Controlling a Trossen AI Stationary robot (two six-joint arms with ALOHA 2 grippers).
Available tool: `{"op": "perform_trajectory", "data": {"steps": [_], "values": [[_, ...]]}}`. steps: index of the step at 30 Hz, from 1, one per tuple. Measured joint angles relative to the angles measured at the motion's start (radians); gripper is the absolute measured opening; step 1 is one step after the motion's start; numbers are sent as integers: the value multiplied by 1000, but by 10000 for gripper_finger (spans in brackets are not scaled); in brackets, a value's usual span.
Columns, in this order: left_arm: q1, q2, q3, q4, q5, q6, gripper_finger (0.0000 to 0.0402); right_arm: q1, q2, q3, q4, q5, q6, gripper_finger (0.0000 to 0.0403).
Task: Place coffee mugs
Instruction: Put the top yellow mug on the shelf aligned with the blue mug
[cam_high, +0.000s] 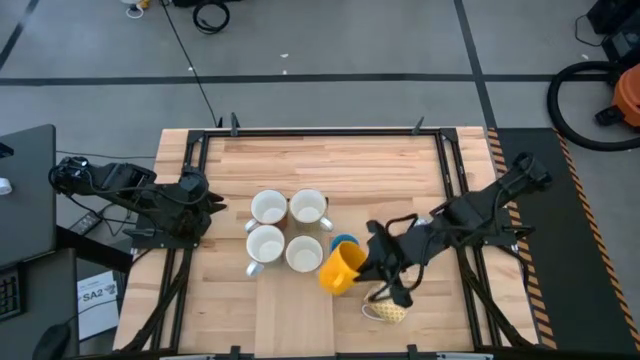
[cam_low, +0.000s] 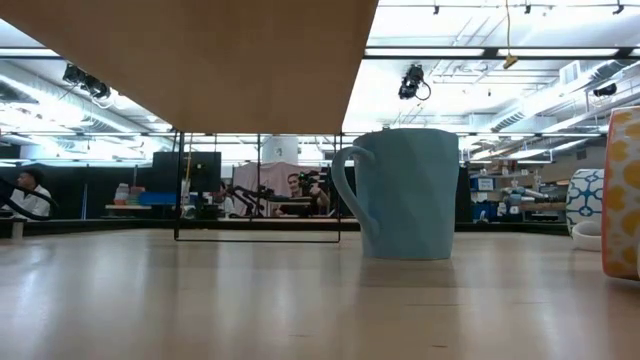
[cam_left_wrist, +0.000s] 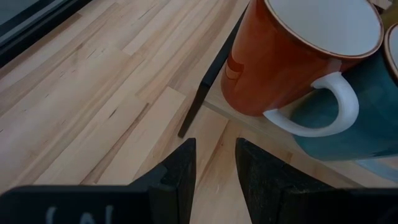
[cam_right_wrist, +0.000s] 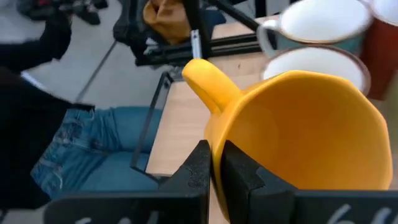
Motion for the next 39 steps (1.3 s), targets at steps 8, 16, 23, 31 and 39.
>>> {"op": "perform_trajectory", "data": {"steps": [8, 16, 23, 31, 39], "values": [[0, 0, 0, 0, 0, 0, 119, 8, 126, 202, -156, 19, -23, 26], [0, 0, 0, 0, 0, 0, 119, 17, 156, 260, -167, 24, -35, 26], [0, 0, 0, 0, 0, 0, 119, 43, 150, 260, -122, 30, -35, 26], [0, 0, 0, 0, 0, 0, 119, 67, 156, 259, -63, 29, -56, 26], [0, 0, 0, 0, 0, 0, 119, 85, 187, 259, -7, 28, -74, 26]]}}
